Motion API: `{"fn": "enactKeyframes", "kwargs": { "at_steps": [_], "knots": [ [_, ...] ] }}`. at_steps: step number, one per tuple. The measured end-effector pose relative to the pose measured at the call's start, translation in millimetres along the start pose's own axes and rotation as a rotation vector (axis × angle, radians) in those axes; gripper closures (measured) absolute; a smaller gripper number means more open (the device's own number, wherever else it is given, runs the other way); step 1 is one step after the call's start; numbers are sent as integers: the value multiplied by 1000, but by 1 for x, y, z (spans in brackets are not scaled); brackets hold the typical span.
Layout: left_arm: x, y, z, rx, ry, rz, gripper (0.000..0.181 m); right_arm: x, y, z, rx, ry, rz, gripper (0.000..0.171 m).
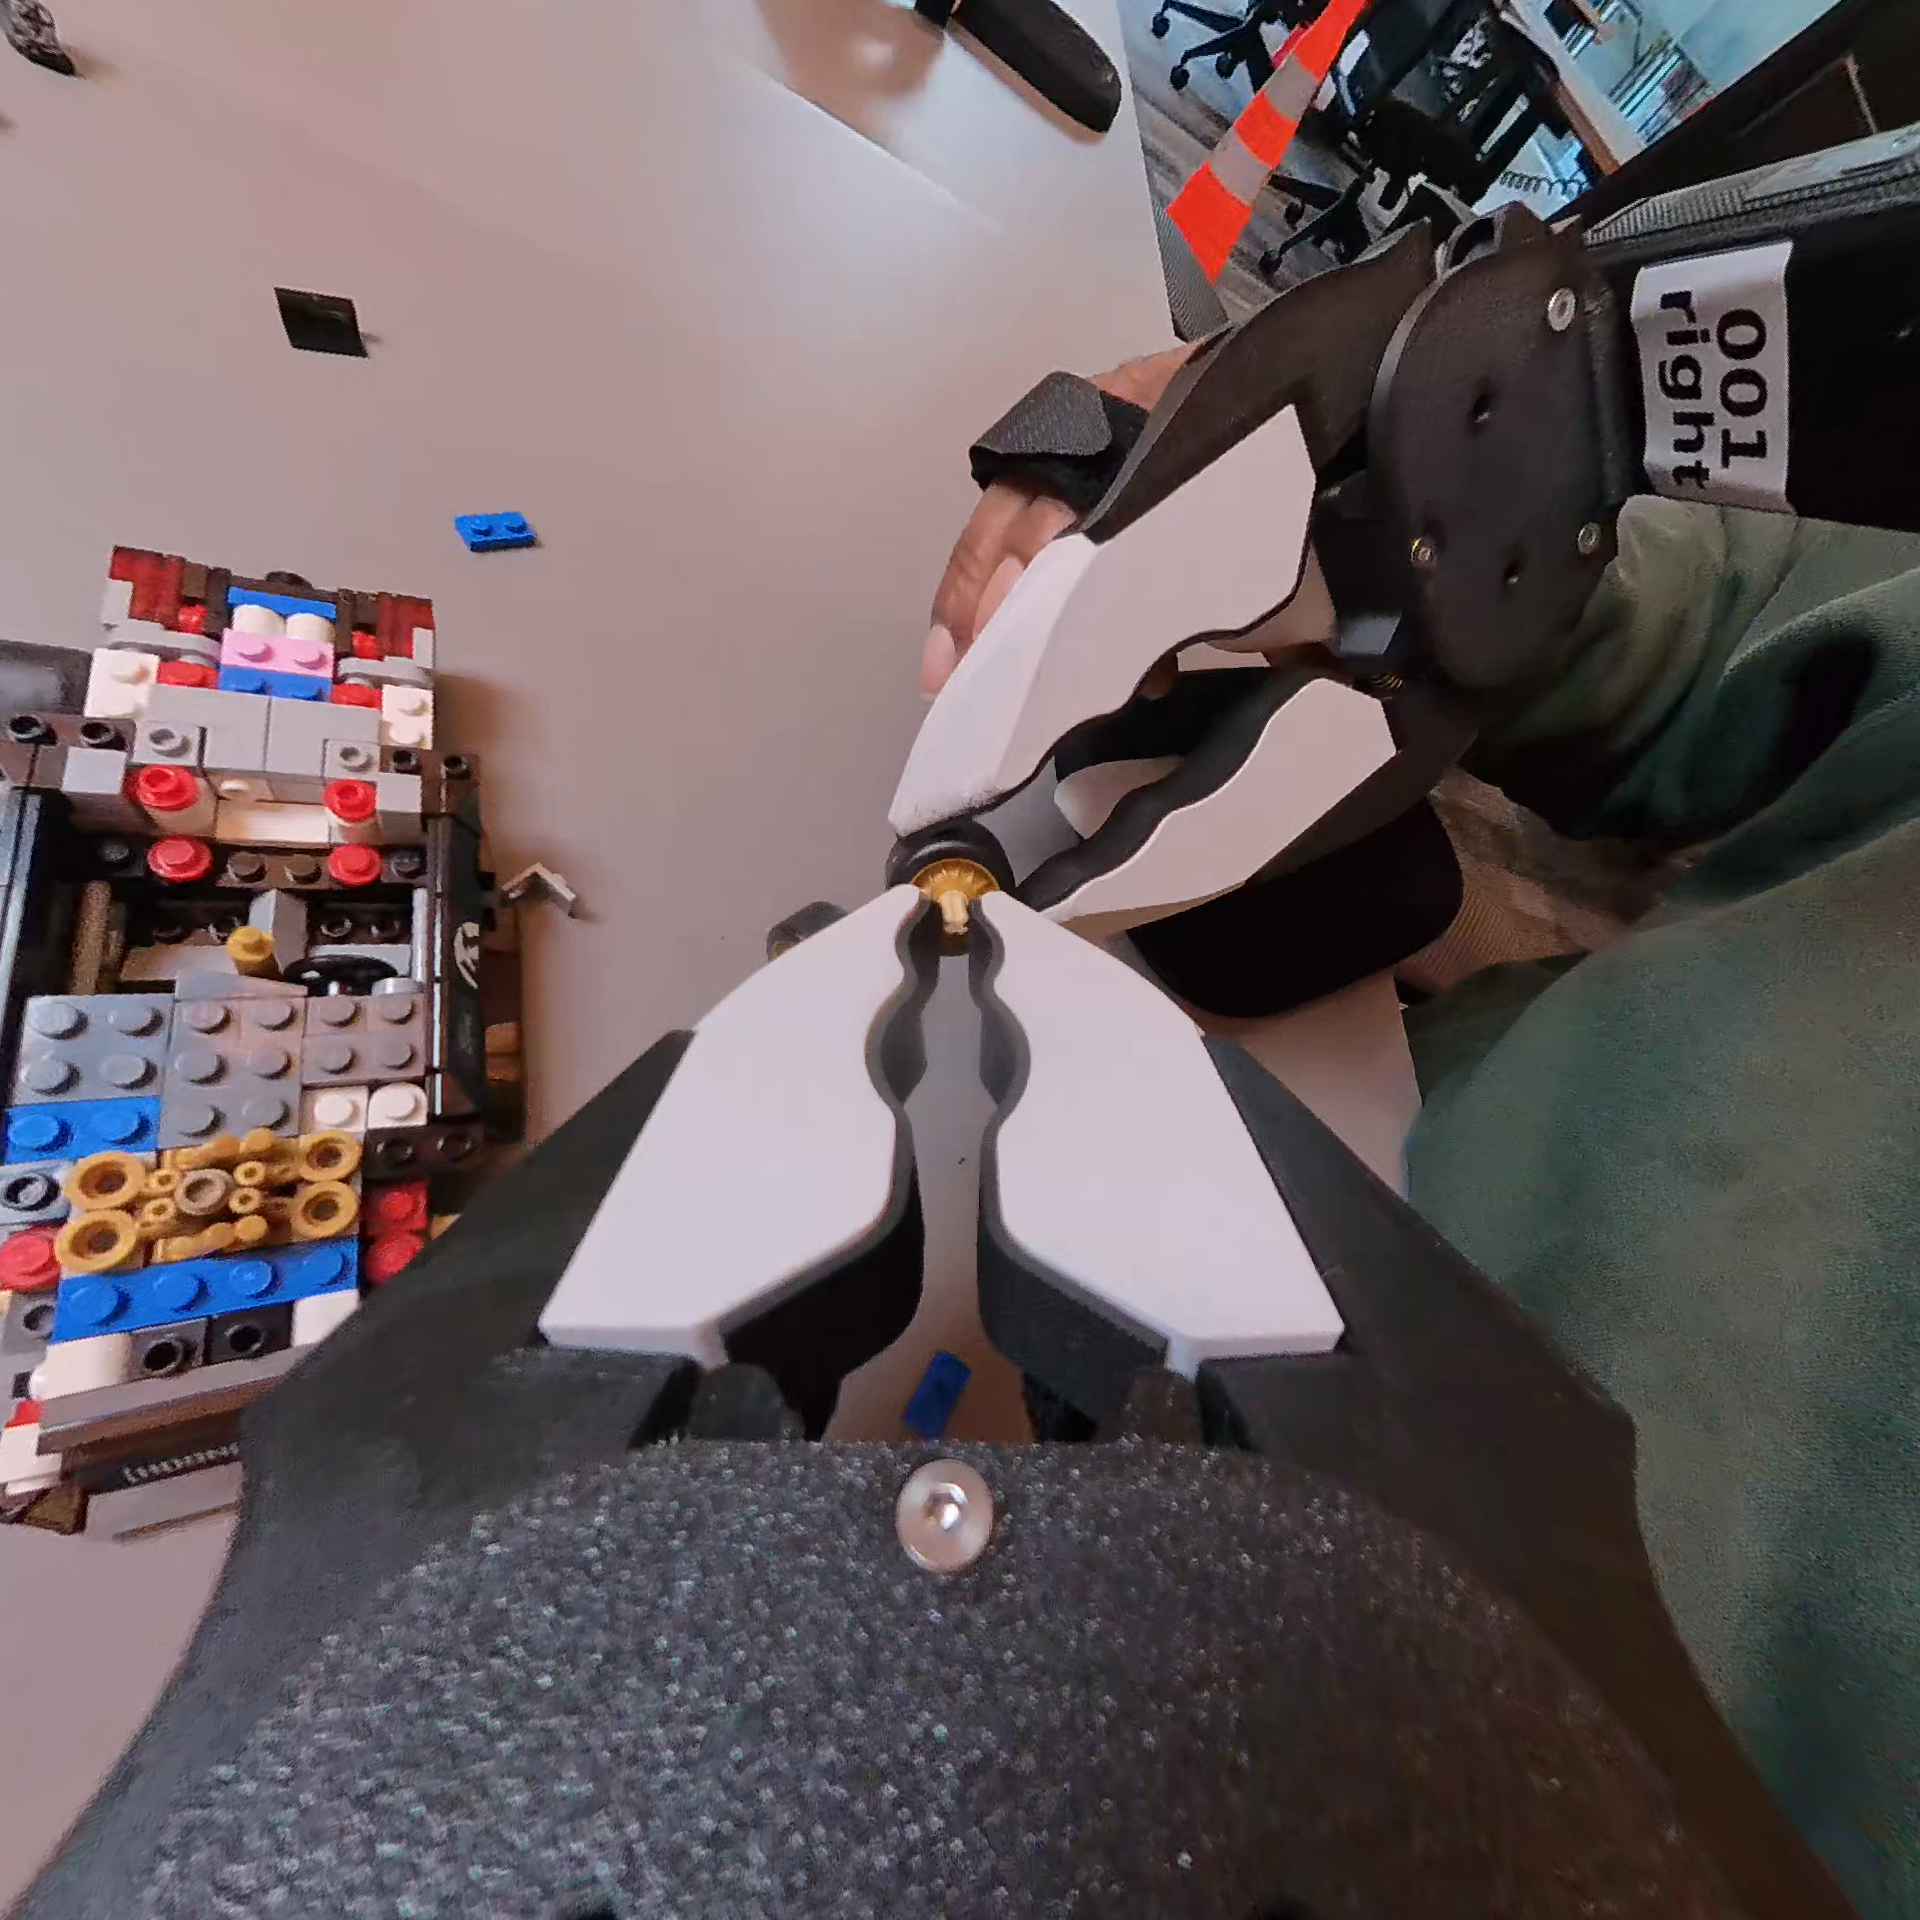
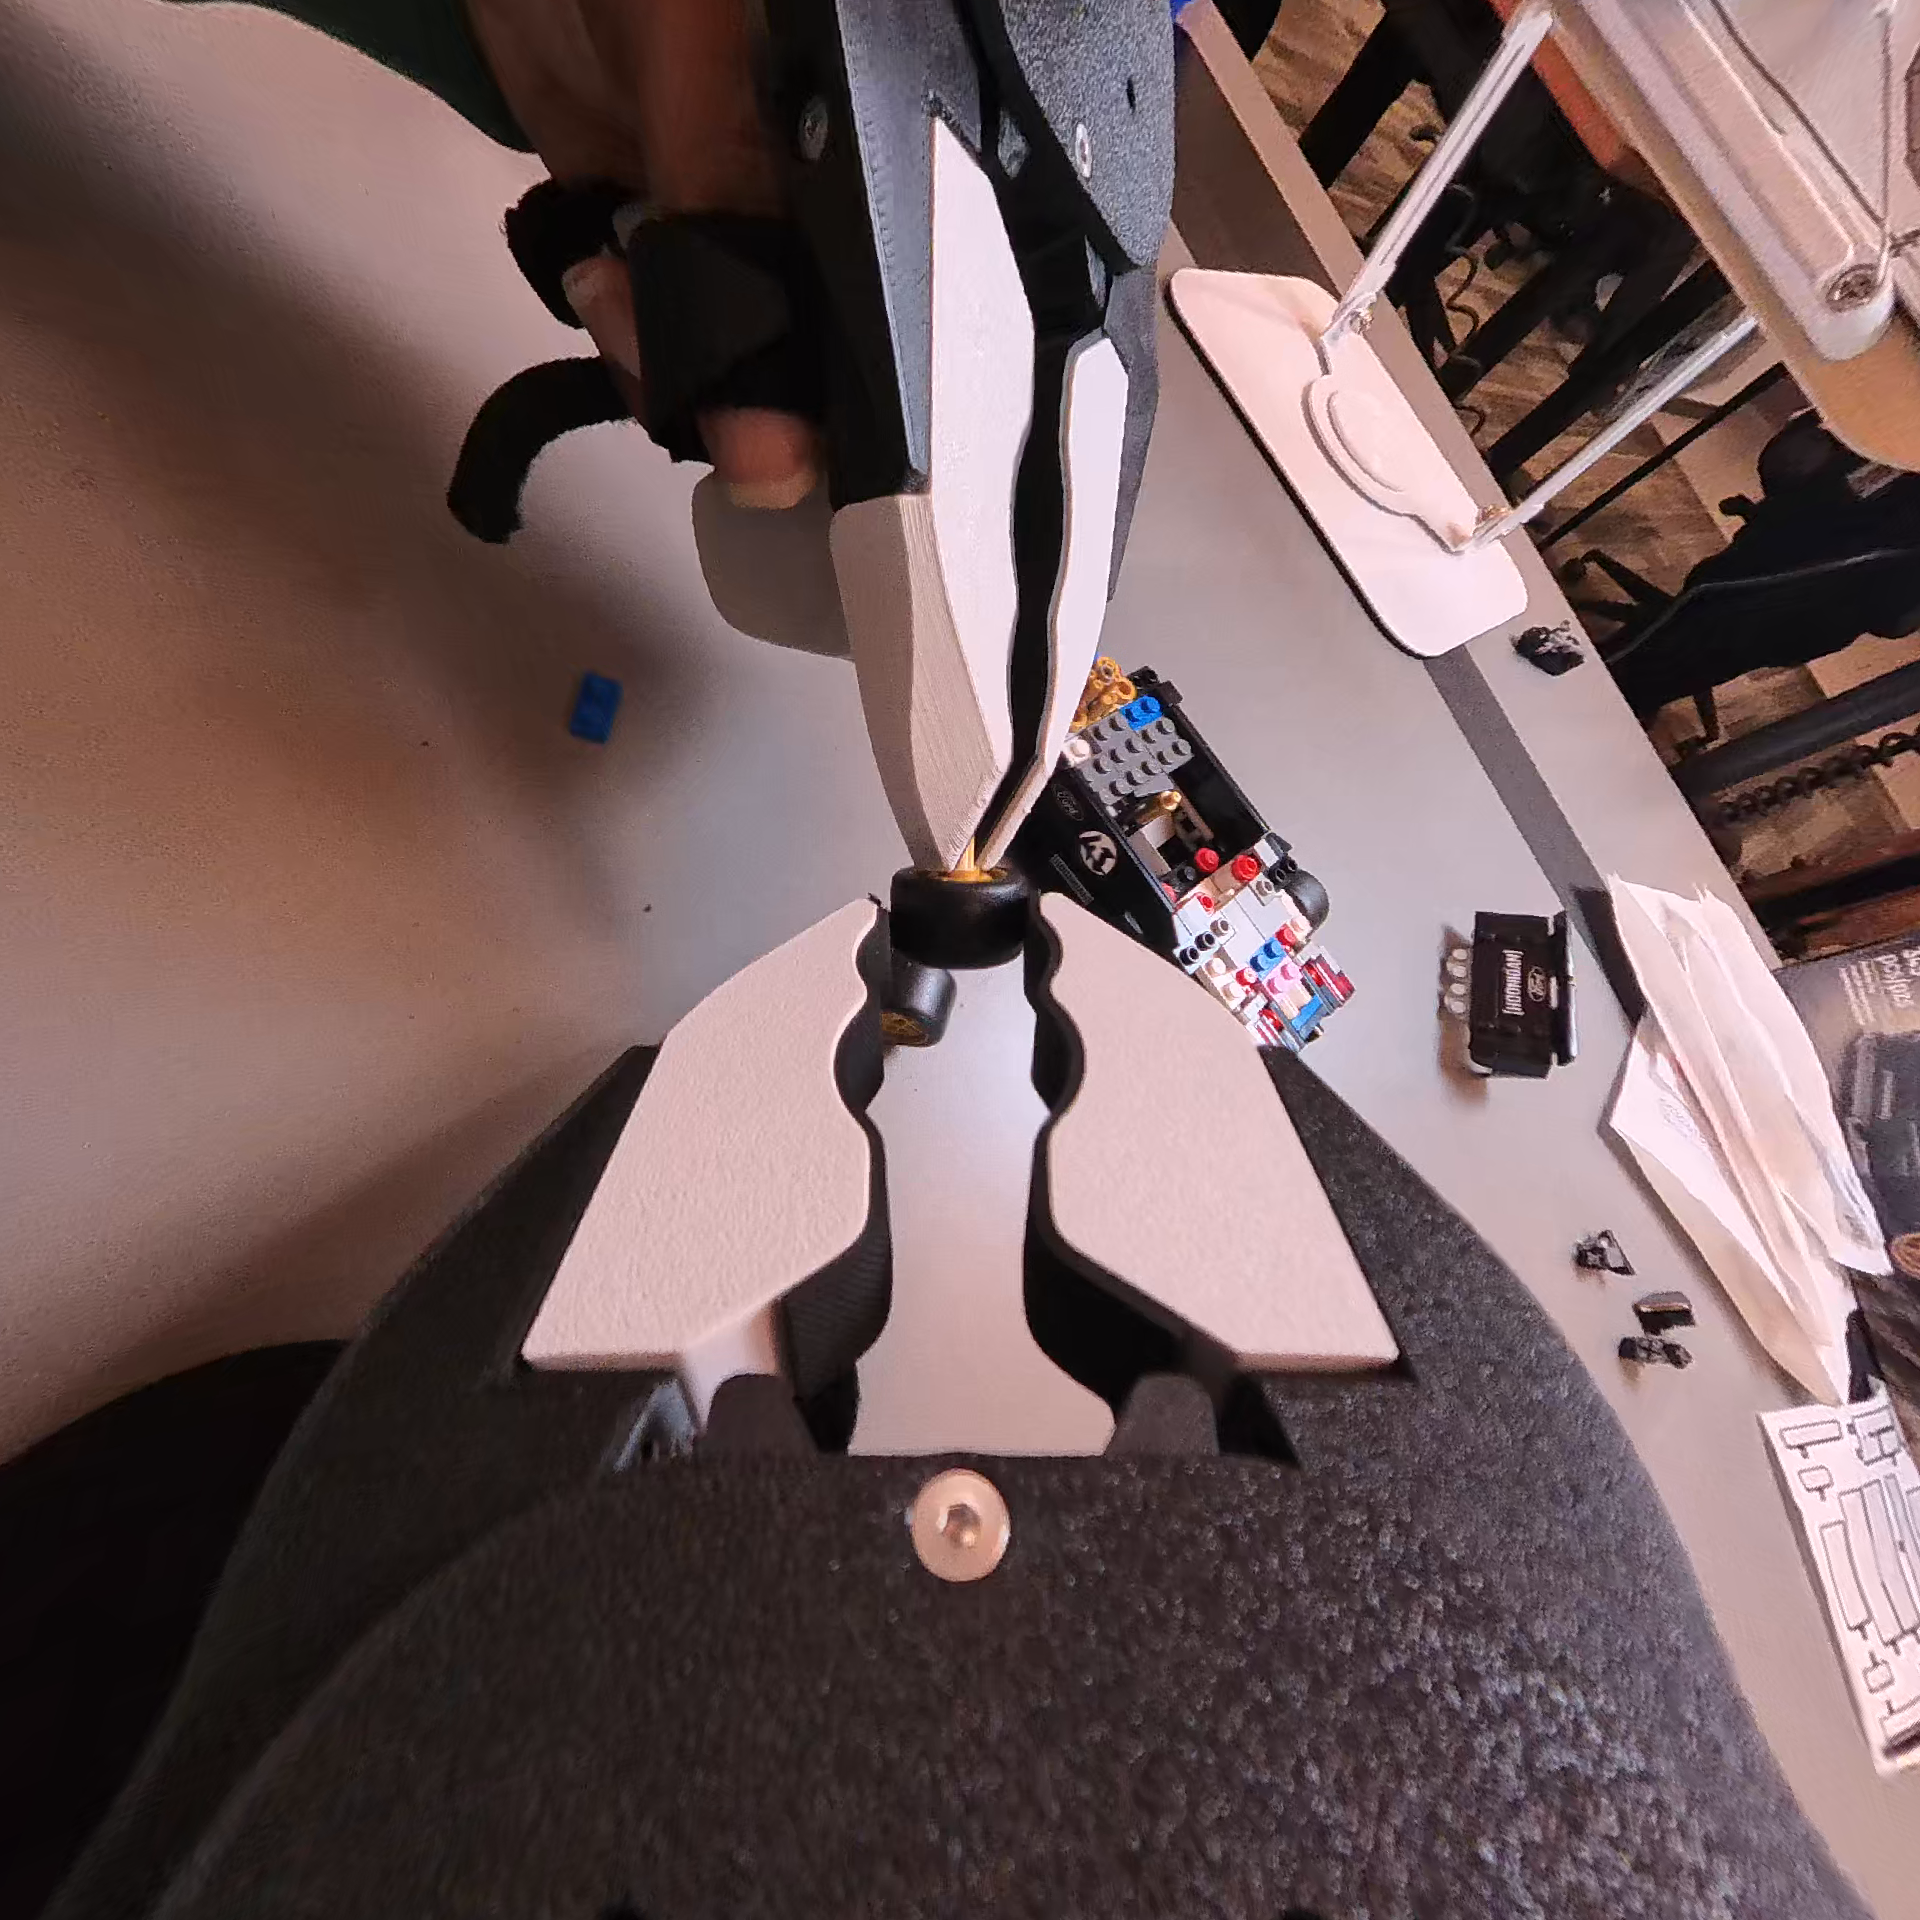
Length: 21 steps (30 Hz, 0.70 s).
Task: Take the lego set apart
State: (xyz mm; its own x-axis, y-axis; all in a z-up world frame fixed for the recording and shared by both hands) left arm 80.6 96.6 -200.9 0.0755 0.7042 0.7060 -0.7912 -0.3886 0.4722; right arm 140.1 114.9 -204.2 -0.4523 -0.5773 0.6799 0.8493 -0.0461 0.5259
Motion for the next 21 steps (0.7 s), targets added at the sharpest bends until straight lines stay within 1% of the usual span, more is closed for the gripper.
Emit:
{"fn": "enactKeyframes", "kwargs": {
  "at_steps": [5, 9, 10, 11, 12, 14, 16, 17, 18, 21],
  "knots": [
    [-2, 2, 1, 24, -6, 8, 177, 1, 1, 0, -1, -12, -23, 147],
    [-8, 1, 3, 6, 8, 30, 177, 0, 3, -5, 7, -10, -44, 147],
    [-7, 4, 2, 18, 12, 55, 177, -7, 3, -4, 2, -3, -90, 147],
    [-3, 16, 1, 13, 27, 115, 177, -24, 4, -2, -15, 19, -191, 147],
    [2, 32, 1, 8, 37, 167, 177, -39, 9, -1, -24, 2, -215, 147],
    [-5, 47, -1, 103, -23, 144, 176, -36, 26, 4, -31, -123, -120, 147],
    [-8, 57, -2, 115, -18, 161, 176, -31, 38, 15, -74, -137, -132, 147],
    [-6, 65, -5, 121, 7, 198, 176, -36, 38, 18, -55, -158, -177, 147],
    [-1, 76, -9, 118, 37, 260, 176, -46, 36, 19, -34, -179, -224, 147],
    [7, 118, -17, 86, 113, 483, 176, -66, 25, 11, 38, -267, -292, 147]
  ]
}}
Point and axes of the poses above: each gripper's, where its closed fingertips meet, y back along the fingers, x out of its top, z = x × y across the jaws, the point moved 4 cm from there along y, back along the fingers, and after that the axes turned 6 degrees about y, right-handed, at the moved point
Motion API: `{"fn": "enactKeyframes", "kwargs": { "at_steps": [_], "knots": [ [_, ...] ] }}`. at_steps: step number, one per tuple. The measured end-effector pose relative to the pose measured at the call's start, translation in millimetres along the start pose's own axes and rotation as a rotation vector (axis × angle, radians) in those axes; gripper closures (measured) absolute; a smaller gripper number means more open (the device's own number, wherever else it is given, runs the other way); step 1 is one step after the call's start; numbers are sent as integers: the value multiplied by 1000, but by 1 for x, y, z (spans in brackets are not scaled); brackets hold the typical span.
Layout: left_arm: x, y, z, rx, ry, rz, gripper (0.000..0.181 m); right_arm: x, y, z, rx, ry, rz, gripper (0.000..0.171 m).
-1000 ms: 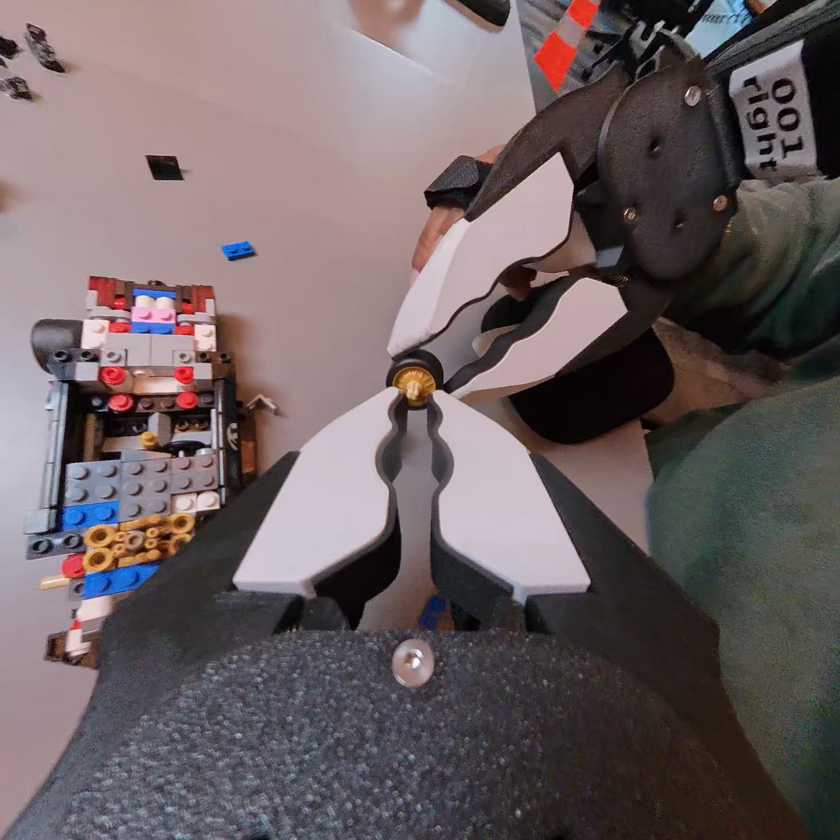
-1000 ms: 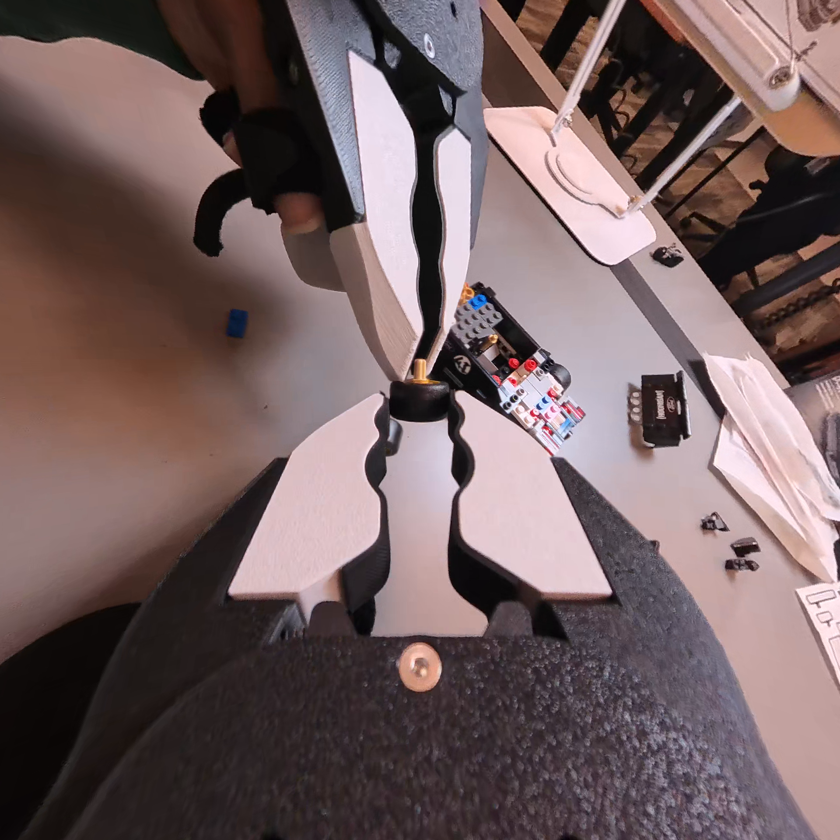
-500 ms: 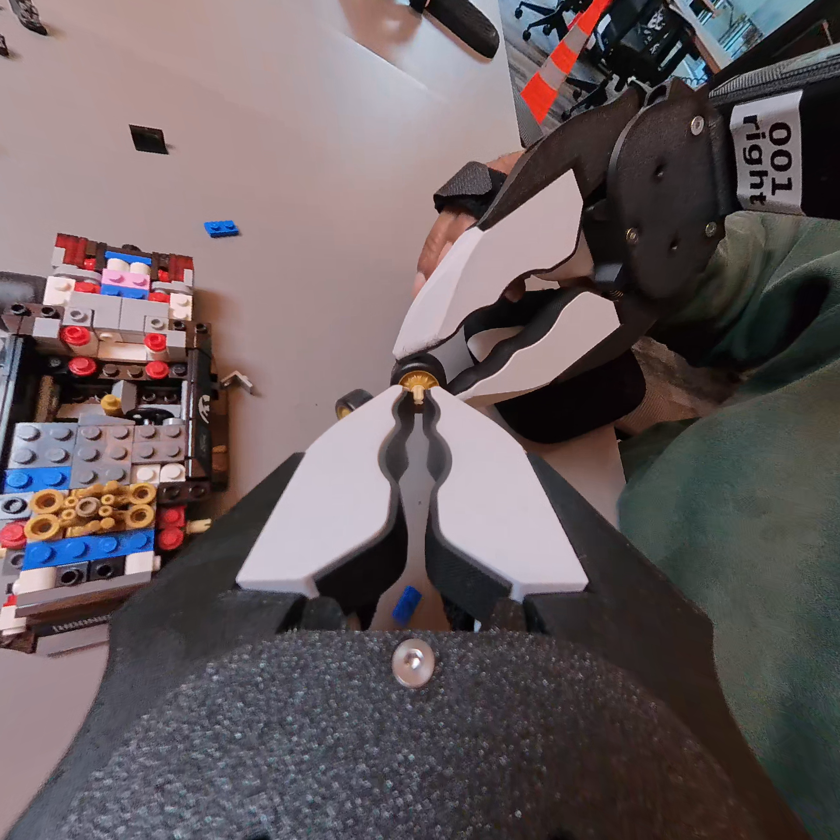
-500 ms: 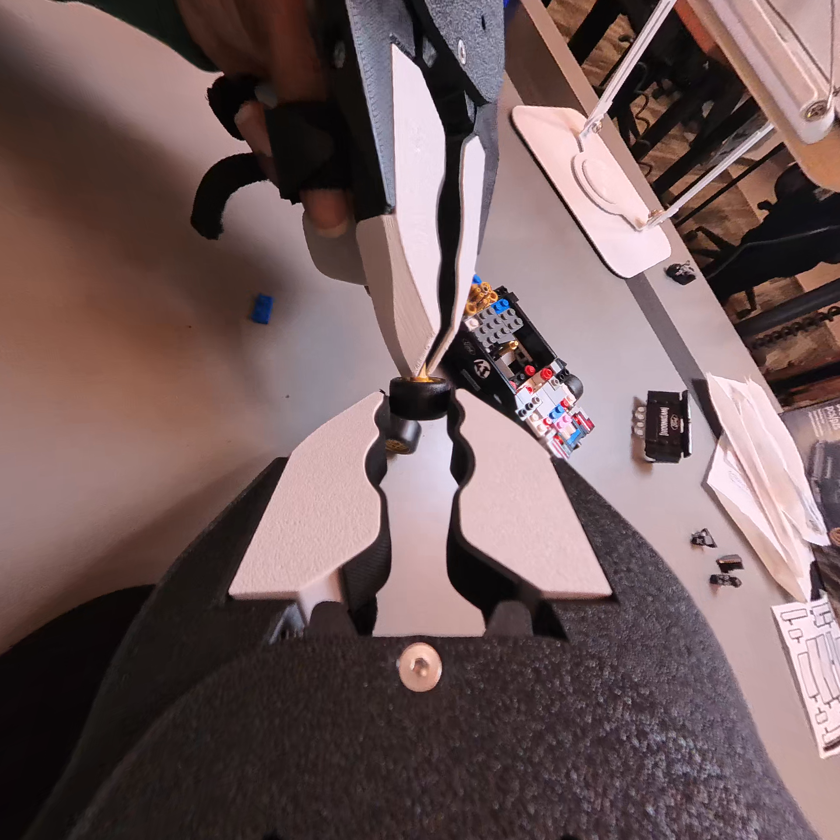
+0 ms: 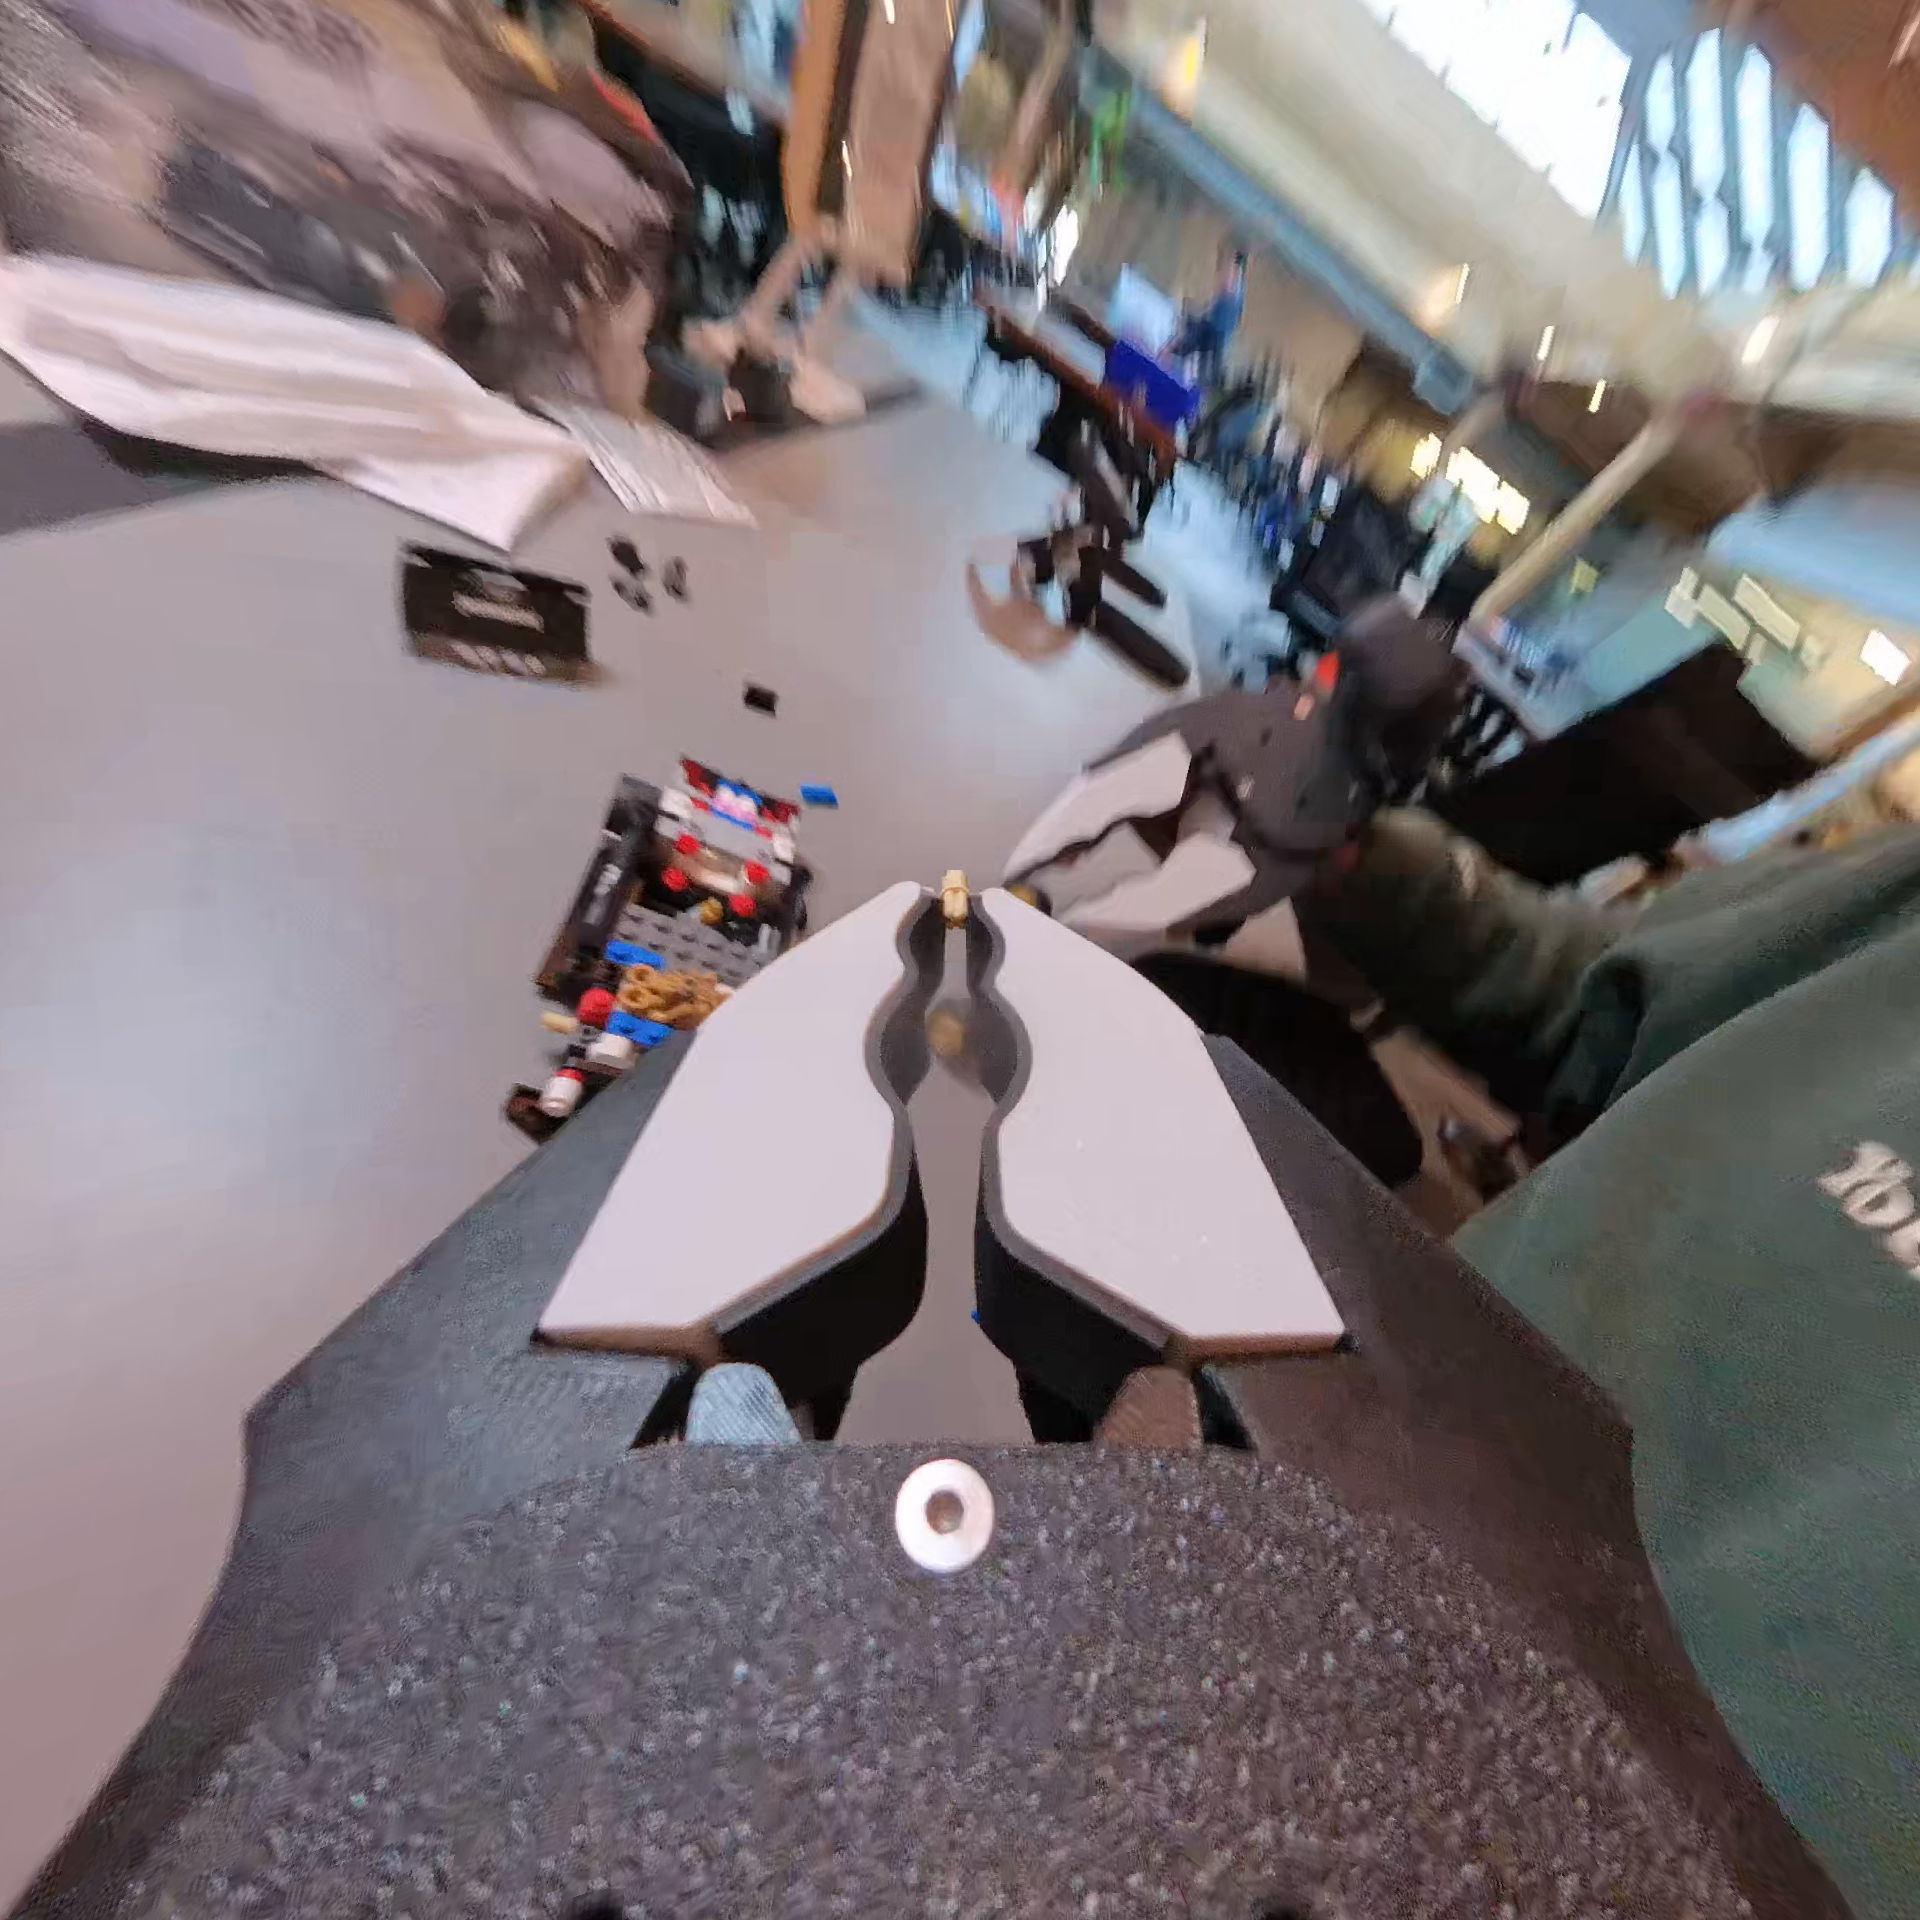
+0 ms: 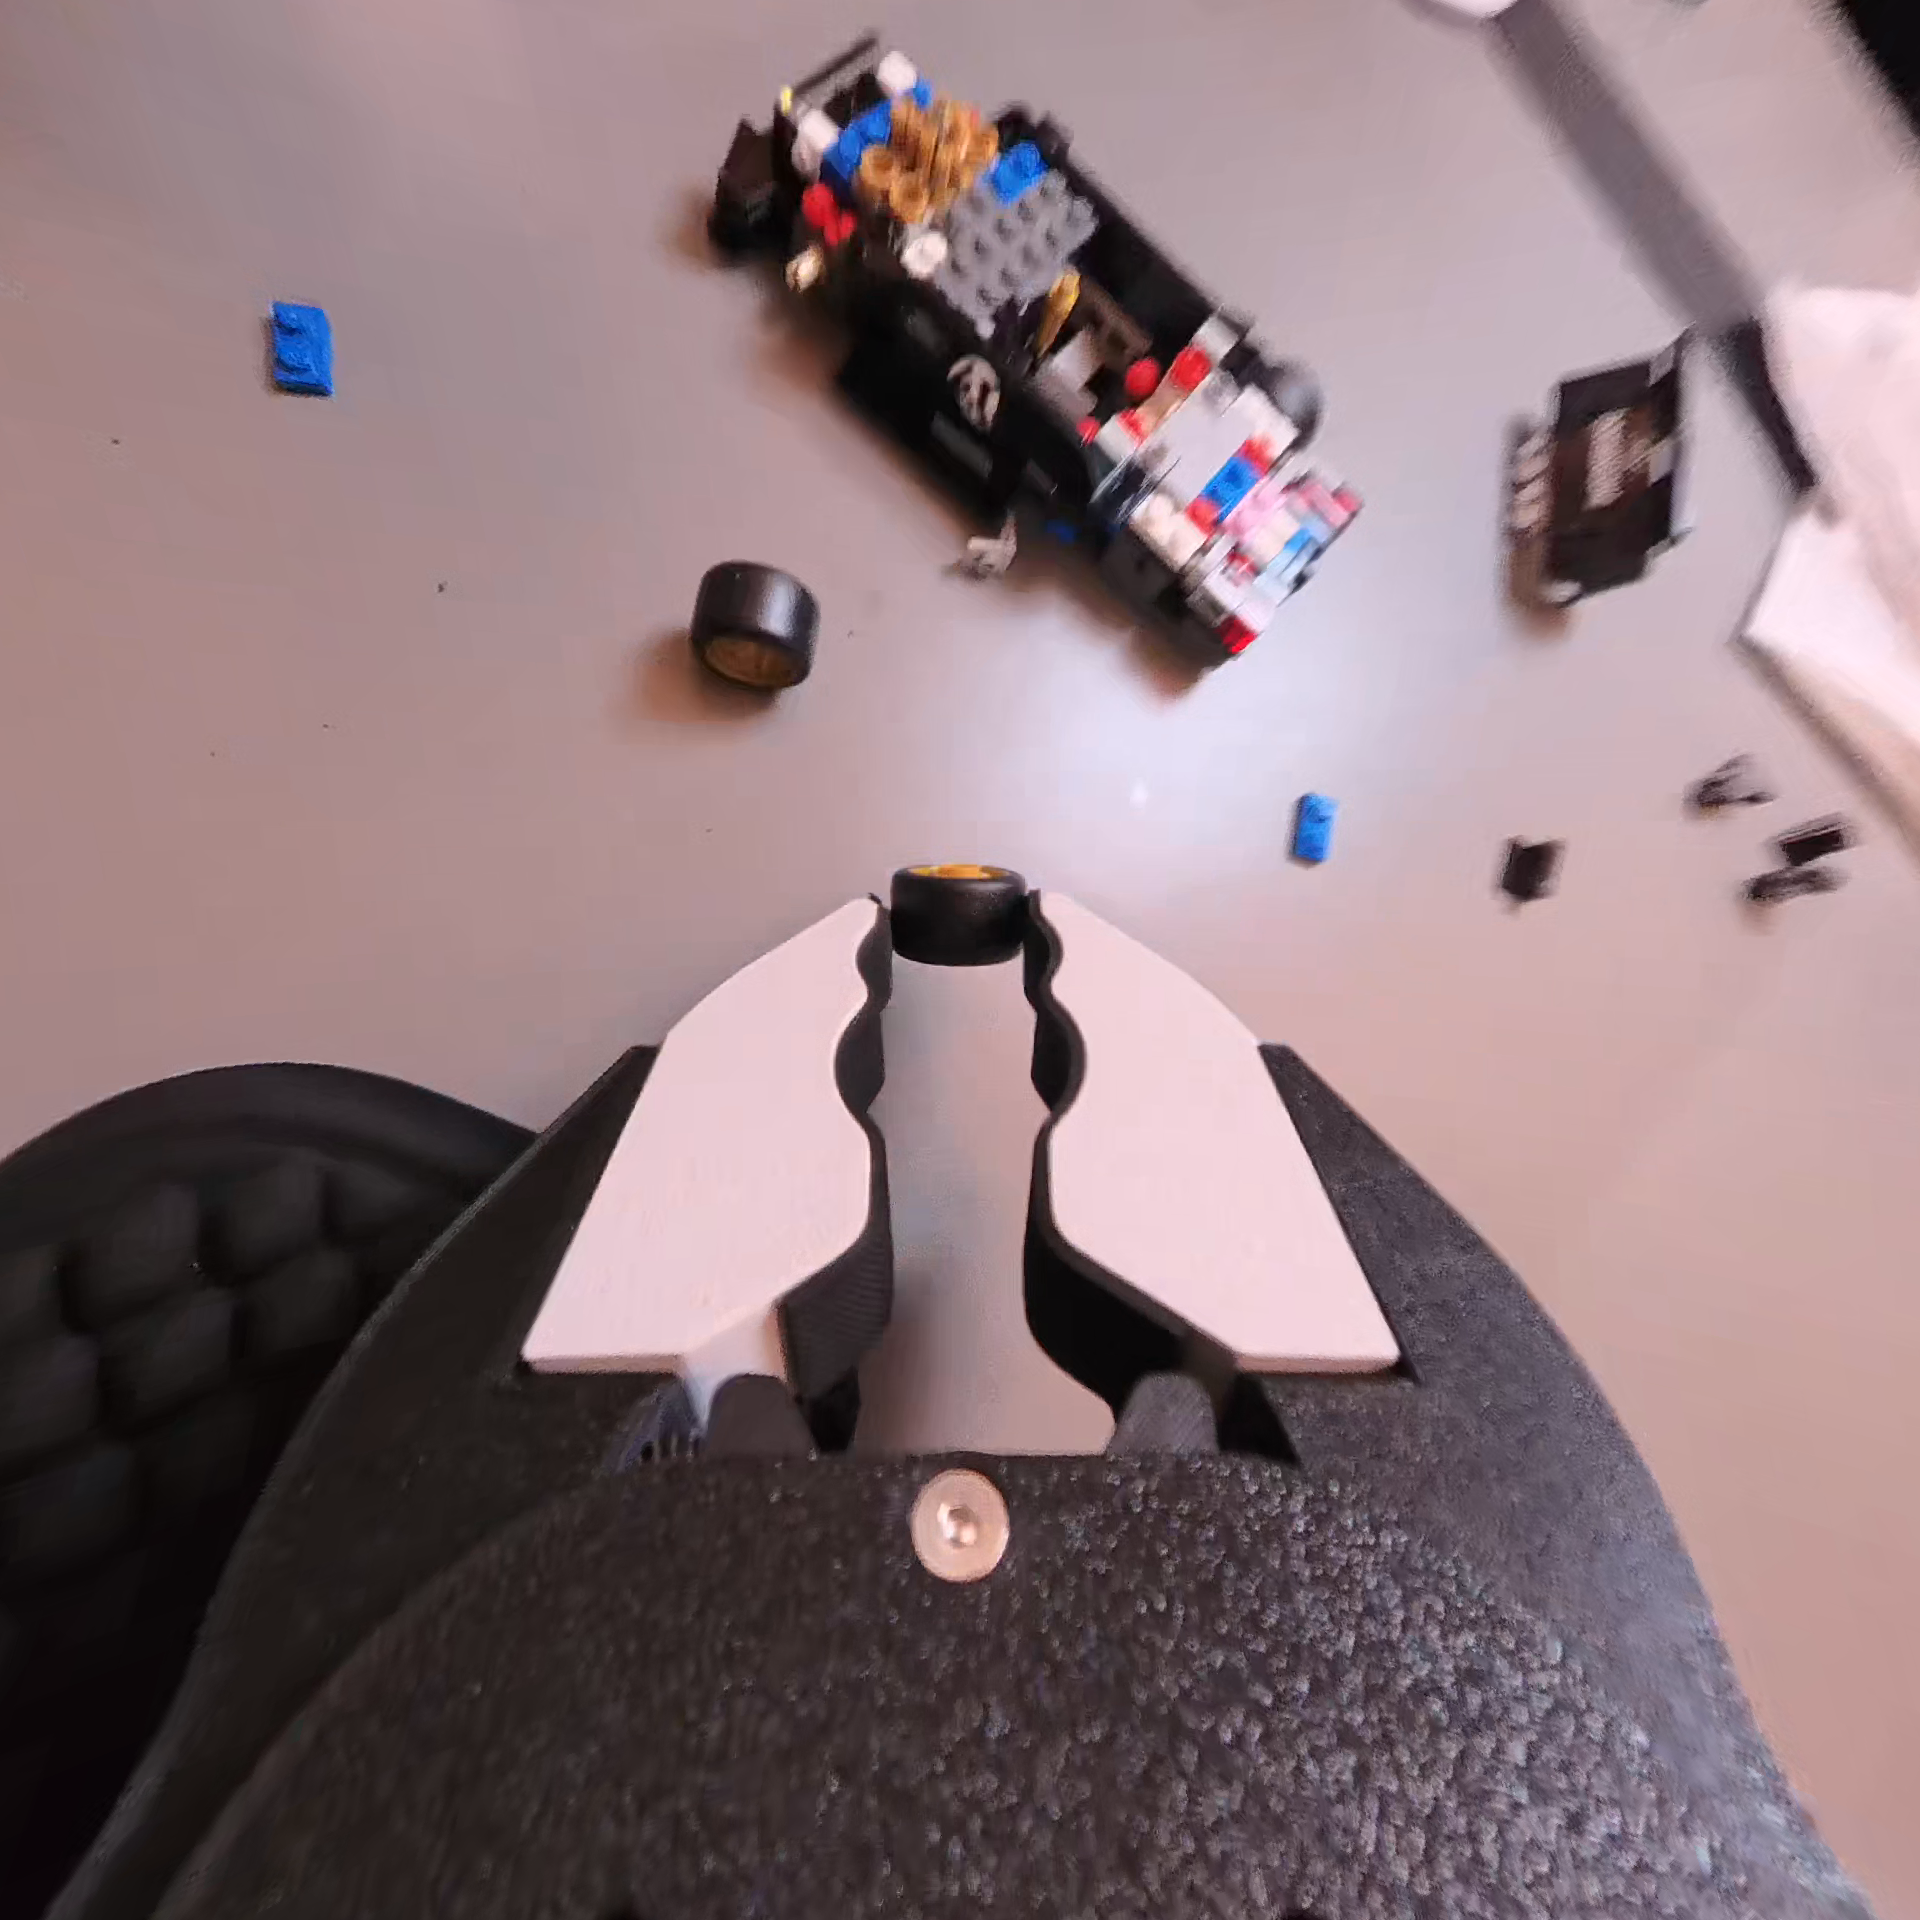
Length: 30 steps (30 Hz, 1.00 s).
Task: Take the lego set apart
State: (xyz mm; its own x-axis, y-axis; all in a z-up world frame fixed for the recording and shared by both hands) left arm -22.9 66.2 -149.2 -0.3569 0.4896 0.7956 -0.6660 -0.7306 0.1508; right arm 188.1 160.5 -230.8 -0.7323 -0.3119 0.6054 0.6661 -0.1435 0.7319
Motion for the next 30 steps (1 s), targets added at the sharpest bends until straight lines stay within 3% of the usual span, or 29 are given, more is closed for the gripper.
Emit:
{"fn": "enactKeyframes", "kwargs": {
  "at_steps": [5, 7, 15, 23, 30],
  "knots": [
    [6, 43, -4, -14, 66, 122, 176, -6, -14, -5, 65, -61, -16, 146],
    [-2, 47, -2, -30, 83, 117, 176, -8, -18, -6, 96, -82, -17, 135],
    [-40, 2, 12, -177, 158, -18, 177, 3, -1, 3, 86, -97, 66, 123],
    [-38, -68, 40, -497, 363, -97, 177, 88, 32, -15, 27, 32, 545, 151],
    [-35, -88, 48, -562, 374, -130, 177, 99, 36, -16, 63, 44, 650, 165]
  ]
}}
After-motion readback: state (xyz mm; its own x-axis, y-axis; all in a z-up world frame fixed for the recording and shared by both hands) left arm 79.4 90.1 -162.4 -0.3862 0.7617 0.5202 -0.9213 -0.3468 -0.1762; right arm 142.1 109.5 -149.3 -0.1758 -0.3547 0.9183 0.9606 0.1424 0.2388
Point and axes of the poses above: each gripper's, where its closed fingertips meet, y back along the fingers, x out of its top, z = x × y across the jaws, the point moved 4 cm from there along y, back along the fingers, and after that the axes turned 6 degrees about y, right-handed, at the moved point
